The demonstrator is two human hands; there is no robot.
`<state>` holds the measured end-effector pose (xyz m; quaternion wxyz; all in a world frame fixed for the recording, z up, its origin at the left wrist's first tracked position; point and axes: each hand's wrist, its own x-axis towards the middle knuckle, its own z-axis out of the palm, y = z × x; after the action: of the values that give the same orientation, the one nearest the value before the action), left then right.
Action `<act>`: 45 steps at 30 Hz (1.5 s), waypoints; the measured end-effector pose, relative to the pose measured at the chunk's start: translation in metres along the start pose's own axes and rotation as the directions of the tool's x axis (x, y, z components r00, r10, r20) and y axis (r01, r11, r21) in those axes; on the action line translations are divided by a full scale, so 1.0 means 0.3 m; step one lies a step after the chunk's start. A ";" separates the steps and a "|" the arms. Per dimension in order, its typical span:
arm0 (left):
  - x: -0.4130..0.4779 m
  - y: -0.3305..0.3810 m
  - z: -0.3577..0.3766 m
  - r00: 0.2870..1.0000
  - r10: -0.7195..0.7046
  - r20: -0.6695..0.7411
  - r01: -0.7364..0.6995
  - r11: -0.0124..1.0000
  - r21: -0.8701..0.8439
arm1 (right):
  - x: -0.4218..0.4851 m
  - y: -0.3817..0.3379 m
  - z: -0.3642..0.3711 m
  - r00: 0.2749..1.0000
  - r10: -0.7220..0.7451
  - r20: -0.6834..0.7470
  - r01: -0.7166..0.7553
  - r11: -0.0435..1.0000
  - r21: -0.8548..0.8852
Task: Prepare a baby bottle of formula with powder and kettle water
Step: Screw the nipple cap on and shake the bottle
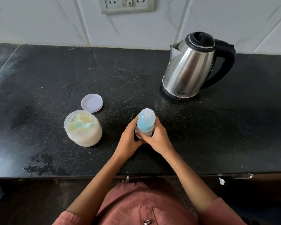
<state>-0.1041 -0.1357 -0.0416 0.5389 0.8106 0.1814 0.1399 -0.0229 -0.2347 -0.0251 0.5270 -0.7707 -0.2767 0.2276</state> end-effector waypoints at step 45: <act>-0.027 -0.196 -0.065 0.997 0.047 -0.056 0.018 0.587 0.809 | 0.018 -0.212 -0.078 0.991 0.131 -0.013 -0.088 0.732 0.676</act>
<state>-0.1281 -0.1025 -0.0889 0.1037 0.9629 0.2376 0.0752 -0.0157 -0.2287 0.0424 0.7636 -0.5492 -0.1142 0.3198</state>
